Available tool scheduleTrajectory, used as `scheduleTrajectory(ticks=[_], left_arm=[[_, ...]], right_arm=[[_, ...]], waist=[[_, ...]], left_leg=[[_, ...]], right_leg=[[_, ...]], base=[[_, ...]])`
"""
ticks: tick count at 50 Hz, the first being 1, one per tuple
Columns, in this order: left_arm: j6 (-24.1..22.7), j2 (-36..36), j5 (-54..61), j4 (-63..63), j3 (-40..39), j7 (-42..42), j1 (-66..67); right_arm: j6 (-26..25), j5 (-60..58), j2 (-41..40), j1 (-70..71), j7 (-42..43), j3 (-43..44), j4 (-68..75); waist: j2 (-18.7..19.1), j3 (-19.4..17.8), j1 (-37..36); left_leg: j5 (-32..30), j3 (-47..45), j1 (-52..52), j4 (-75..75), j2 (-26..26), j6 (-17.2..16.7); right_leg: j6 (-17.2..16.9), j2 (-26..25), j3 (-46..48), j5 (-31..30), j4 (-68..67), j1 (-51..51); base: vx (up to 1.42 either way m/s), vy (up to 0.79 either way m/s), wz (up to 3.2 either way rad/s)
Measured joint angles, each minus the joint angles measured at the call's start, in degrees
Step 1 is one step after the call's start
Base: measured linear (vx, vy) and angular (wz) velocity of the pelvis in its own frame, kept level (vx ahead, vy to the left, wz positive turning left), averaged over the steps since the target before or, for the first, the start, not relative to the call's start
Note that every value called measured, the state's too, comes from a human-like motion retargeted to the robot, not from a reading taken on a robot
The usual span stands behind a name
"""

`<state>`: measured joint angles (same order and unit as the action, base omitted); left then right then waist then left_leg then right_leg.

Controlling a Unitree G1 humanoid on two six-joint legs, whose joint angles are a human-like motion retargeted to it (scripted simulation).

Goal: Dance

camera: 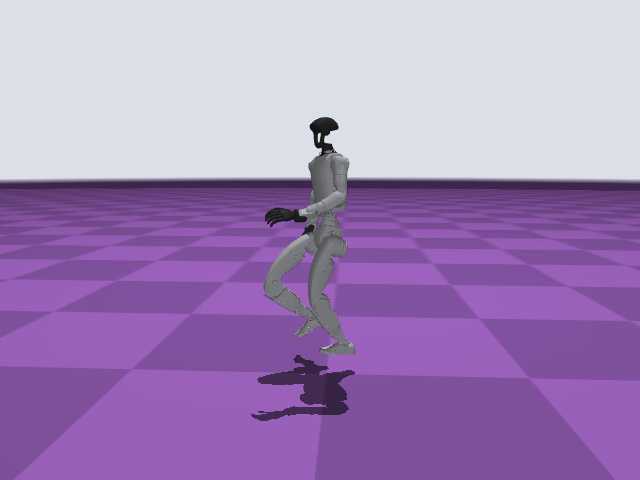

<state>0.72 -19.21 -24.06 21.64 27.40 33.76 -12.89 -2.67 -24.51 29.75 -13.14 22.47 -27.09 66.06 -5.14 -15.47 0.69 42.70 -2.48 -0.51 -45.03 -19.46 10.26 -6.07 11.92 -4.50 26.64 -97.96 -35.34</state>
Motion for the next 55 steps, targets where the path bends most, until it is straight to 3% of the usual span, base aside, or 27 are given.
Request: scheduleTrajectory(ticks=[5,11,15,17,20,22,25,28,32,36,38,40,45,47,50,55], left_arm=[[-0.47,3.12,1.79,18.42,0.85,-2.44,5.63],[-0.06,3.94,2.30,31.51,-1.01,-7.57,16.98],[-0.10,-0.03,1.84,30.40,-5.68,-8.25,23.79],[0.22,-2.97,0.53,28.00,-8.56,-7.37,26.00],[1.31,-7.81,-3.71,23.19,-13.92,-5.52,28.15],[1.58,-9.90,-5.88,20.27,-16.58,-3.95,28.79],[1.35,-11.83,-6.99,15.00,-19.60,-1.89,28.60],[0.16,-11.18,-3.92,12.32,-18.32,0.81,24.91],[-1.45,-8.63,2.54,8.60,-15.24,4.33,15.31],[-2.09,-6.52,6.16,2.68,-13.14,7.88,2.09],[-2.21,-5.80,6.49,-0.29,-12.79,8.99,-2.56],[-2.14,-4.90,7.06,-2.71,-12.49,9.27,-6.07],[-3.10,-2.32,9.31,-6.13,-10.90,7.69,-6.47],[-3.29,-1.73,10.88,-5.48,-10.04,5.92,-5.96],[-3.10,-0.25,12.25,-2.69,-7.81,3.70,-2.65],[-3.82,1.82,15.54,6.72,-4.84,-1.02,0.88]], right_arm=[[2.13,3.28,-0.30,10.22,3.03,-0.54,0.40],[5.06,9.57,-1.06,16.96,6.81,1.33,-17.78],[7.21,9.30,-1.31,20.51,10.89,2.94,-36.95],[7.81,6.90,-0.55,23.55,13.28,3.93,-46.88],[7.91,2.21,1.23,28.34,15.06,5.25,-59.62],[8.62,0.40,1.65,28.67,15.10,4.49,-63.36],[9.56,-0.14,0.58,23.89,13.39,1.47,-62.02],[9.97,-0.05,-1.35,16.70,11.70,-2.59,-48.94],[7.47,-0.10,-2.92,10.15,10.73,-3.91,-26.24],[4.85,2.58,-2.41,7.86,9.48,-1.44,-8.97],[4.08,4.56,-1.82,6.65,8.41,0.06,-4.91],[3.72,6.58,-1.12,6.10,7.15,1.76,-2.76],[3.59,10.39,-0.59,6.16,5.85,4.18,-2.12],[3.78,12.16,-0.38,8.71,5.92,4.74,-2.34],[4.20,13.57,-1.01,12.14,7.20,4.78,-3.64],[5.20,16.16,-2.59,21.65,10.62,2.49,-8.63]], waist=[[2.05,8.08,1.68],[3.95,11.65,0.43],[11.08,11.27,-3.55],[15.42,10.05,-5.17],[19.71,7.49,-5.56],[20.72,7.20,-5.03],[20.04,10.14,-4.44],[18.57,14.51,-3.86],[14.50,17.02,-0.56],[5.84,13.55,4.11],[2.94,11.46,5.43],[0.53,10.15,5.96],[-2.41,8.56,6.12],[-1.84,9.12,5.92],[-3.13,8.61,5.33],[-0.08,9.74,4.96]], left_leg=[[-2.68,-1.52,-12.95,-3.70,1.59,-0.92],[-8.52,-4.85,-19.72,-6.78,4.50,-2.80],[-9.28,-4.12,-29.27,-24.12,14.36,-6.30],[-9.79,-3.57,-34.57,-35.78,21.30,-7.38],[-11.38,-1.96,-40.97,-49.32,27.74,-8.59],[-11.49,-1.99,-41.66,-54.15,30.24,-8.08],[-12.38,-1.62,-38.52,-55.32,32.33,-7.36],[-11.68,-1.96,-28.14,-46.89,30.88,-8.25],[-7.94,-2.51,-11.68,-24.25,21.33,-9.60],[-2.12,-0.30,1.29,0.03,7.67,-7.43],[-0.25,1.72,4.43,6.46,4.04,-6.24],[-2.37,4.34,7.78,14.67,0.98,-5.46],[-5.17,6.36,9.24,17.97,-1.39,-5.57],[-6.25,7.22,9.44,20.74,-0.76,-5.33],[-5.18,6.29,7.86,16.34,-1.74,-5.12],[-3.63,5.28,3.53,10.33,1.76,-5.60]], right_leg=[[-1.52,-1.94,1.19,-1.38,0.93,-1.02],[-4.12,-7.44,1.95,-1.21,20.42,15.42],[0.29,-17.26,5.22,3.21,37.70,25.21],[4.18,-22.34,6.68,8.11,43.41,28.10],[8.63,-28.55,6.02,14.52,47.79,30.25],[9.53,-29.99,5.89,16.26,47.21,29.26],[8.99,-28.91,6.37,14.18,48.37,26.23],[7.07,-25.53,8.53,9.40,47.48,22.00],[4.30,-19.58,7.92,7.22,40.40,15.38],[1.25,-8.76,4.73,9.44,27.43,7.66],[0.51,-5.28,3.65,7.89,22.46,4.22],[-0.04,-3.00,1.78,5.42,19.13,0.83],[0.39,-1.63,-0.30,4.12,13.62,-2.52],[0.96,-1.89,0.21,3.72,12.69,-3.80],[1.39,-0.29,-0.15,4.18,10.10,-2.37],[1.69,-1.65,2.45,2.80,11.15,0.55]], base=[[-0.15,-0.01,0.22],[-0.20,-0.05,0.07],[-0.23,-0.07,-0.38],[-0.26,-0.07,-0.18],[-0.28,-0.05,0.31],[-0.30,-0.02,0.39],[-0.30,-0.01,0.14],[-0.34,0.05,0.05],[-0.39,0.12,0.47],[-0.39,0.17,0.85],[-0.38,0.16,0.43],[-0.33,0.12,0.19],[-0.23,0.05,0.03],[-0.10,0.00,-0.05],[-0.06,-0.03,-0.08],[0.02,-0.10,-0.16]])
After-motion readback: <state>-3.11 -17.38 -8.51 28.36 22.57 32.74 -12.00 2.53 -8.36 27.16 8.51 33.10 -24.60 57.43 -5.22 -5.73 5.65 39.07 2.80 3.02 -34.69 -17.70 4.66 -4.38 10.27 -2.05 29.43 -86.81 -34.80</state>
